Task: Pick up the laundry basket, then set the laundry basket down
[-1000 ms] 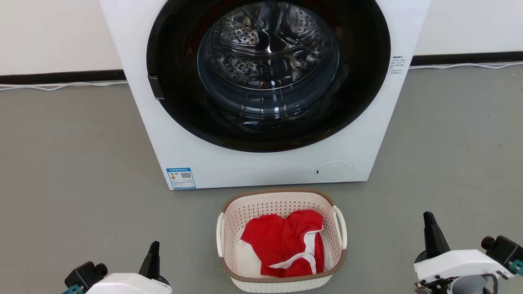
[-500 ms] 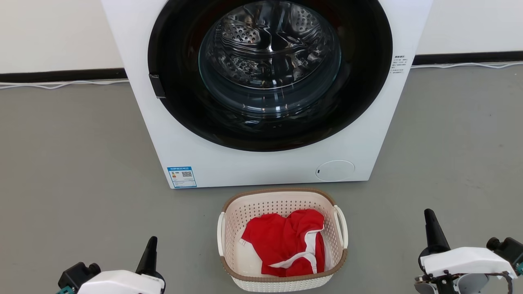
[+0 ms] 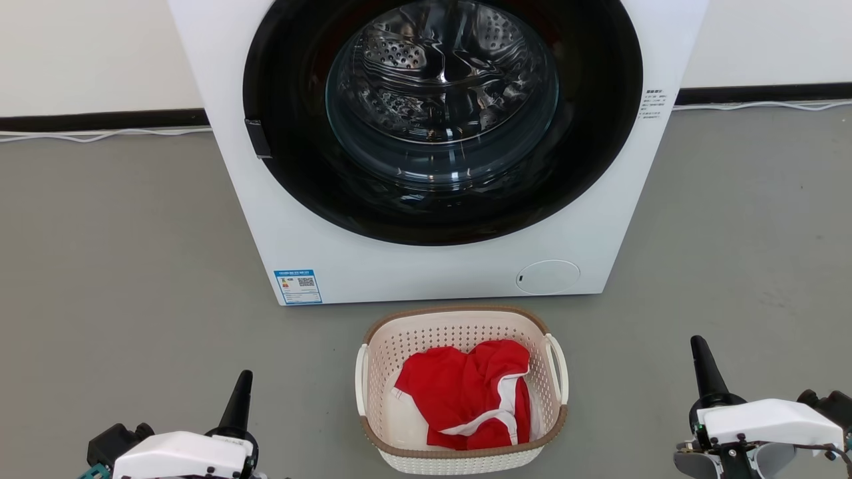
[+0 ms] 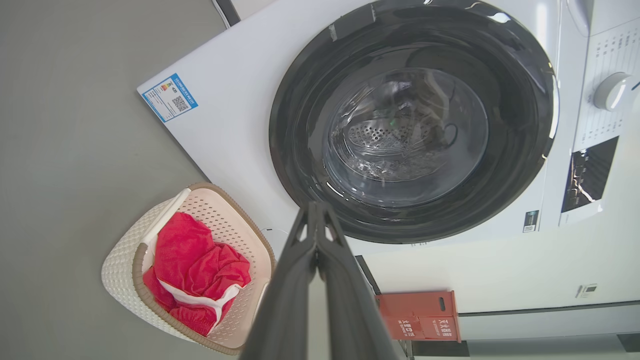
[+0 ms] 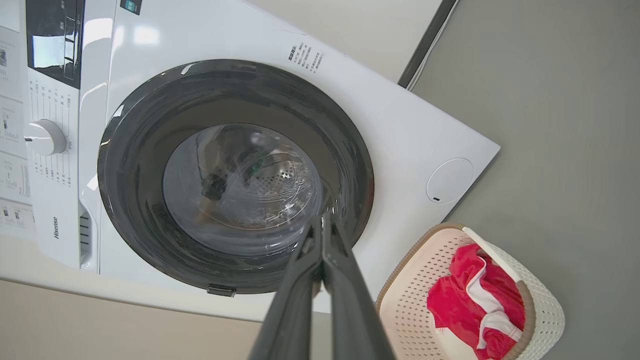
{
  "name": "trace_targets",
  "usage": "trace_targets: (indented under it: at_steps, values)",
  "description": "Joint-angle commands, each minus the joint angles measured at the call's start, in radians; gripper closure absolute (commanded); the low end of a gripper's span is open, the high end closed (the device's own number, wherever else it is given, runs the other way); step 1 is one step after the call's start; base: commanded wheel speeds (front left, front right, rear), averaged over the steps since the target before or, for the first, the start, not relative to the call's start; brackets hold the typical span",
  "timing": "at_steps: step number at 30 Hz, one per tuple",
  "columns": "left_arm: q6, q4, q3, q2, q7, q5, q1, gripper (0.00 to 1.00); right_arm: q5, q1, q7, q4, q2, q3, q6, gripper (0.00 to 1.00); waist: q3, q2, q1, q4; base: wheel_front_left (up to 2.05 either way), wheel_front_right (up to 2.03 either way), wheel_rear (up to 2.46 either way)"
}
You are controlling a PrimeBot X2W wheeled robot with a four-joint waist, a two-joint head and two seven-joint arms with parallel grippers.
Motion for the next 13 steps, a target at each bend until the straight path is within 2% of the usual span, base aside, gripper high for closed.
trace_targets:
  at_steps: [1,13]
  values:
    - [-0.012,-0.035,0.030,0.003,0.009,-0.027,-0.048,1.00,0.037,-0.018,0.012,-0.039,-0.011,0.013,0.005,1.00,0.000,-0.0001,0.0000,0.000,0.00,0.00,0.00]
    - [-0.030,-0.058,0.057,-0.001,0.044,-0.140,-0.052,1.00,0.193,-0.016,0.047,-0.065,-0.012,0.015,0.006,1.00,0.003,-0.0001,0.0000,0.004,0.00,0.00,0.00]
